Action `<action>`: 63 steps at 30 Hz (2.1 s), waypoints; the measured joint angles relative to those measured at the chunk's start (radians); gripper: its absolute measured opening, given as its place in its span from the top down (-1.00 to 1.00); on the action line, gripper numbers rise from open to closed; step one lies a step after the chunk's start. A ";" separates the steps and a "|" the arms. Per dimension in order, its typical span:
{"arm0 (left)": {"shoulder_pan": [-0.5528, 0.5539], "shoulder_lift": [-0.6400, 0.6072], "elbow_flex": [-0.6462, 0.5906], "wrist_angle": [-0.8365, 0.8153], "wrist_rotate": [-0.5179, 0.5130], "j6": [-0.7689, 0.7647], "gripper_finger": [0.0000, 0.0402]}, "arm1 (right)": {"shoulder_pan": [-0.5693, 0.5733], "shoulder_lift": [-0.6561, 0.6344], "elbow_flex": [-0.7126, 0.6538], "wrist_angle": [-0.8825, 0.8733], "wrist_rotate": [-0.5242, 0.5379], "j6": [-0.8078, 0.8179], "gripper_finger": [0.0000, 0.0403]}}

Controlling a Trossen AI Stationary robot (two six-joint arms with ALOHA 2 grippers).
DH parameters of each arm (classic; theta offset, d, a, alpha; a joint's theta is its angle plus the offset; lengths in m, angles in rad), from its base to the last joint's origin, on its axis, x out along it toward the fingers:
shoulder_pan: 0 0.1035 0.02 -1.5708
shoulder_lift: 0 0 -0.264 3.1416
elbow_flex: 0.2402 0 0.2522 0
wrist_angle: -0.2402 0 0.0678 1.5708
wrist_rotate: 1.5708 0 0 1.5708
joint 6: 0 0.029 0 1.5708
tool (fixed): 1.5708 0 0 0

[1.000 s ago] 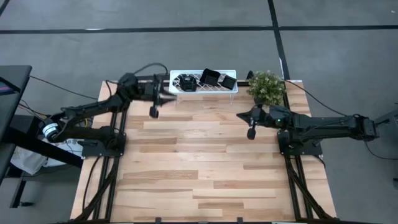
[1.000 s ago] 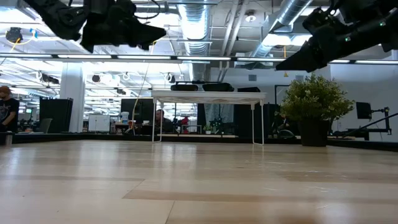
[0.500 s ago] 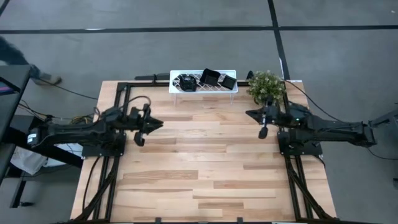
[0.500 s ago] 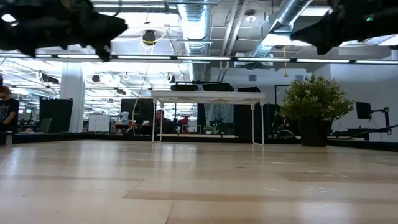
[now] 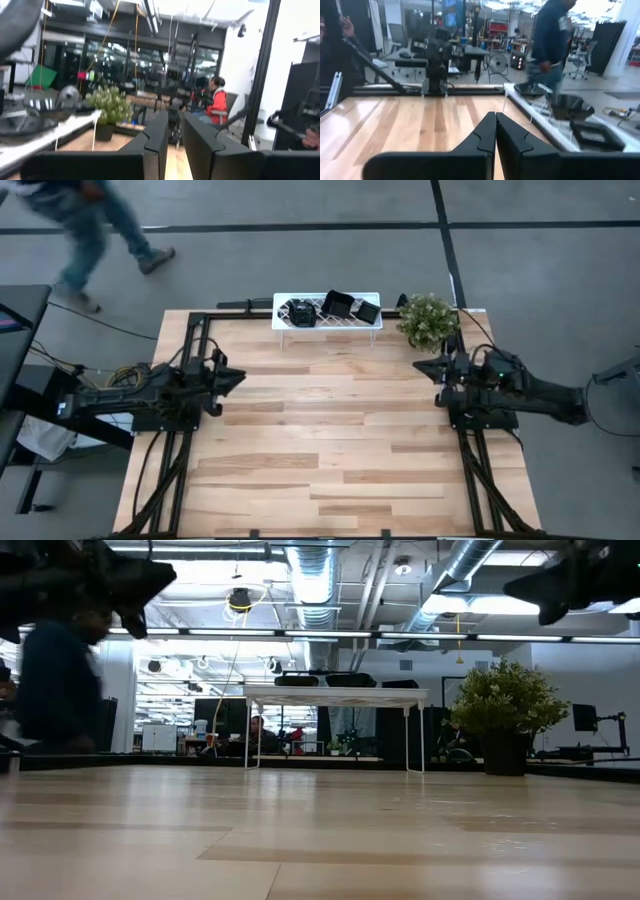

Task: Pick & Place Mini shaped plates
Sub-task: Return to Home Position

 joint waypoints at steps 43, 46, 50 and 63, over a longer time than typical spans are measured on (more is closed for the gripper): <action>-0.035 -0.136 0.000 0.010 -0.099 0.039 0.71 | 0.008 -0.080 -0.301 0.238 -0.024 0.445 0.97; -0.035 -0.136 0.000 0.012 -0.099 0.039 0.71 | 0.008 -0.080 -0.301 0.239 -0.024 0.445 0.97; -0.034 -0.110 0.000 0.005 -0.099 0.038 0.71 | 0.008 -0.080 -0.301 0.240 -0.024 0.445 0.97; -0.034 0.055 0.000 -0.001 -0.099 0.038 0.71 | -0.028 -0.080 -0.301 0.246 0.080 0.363 0.97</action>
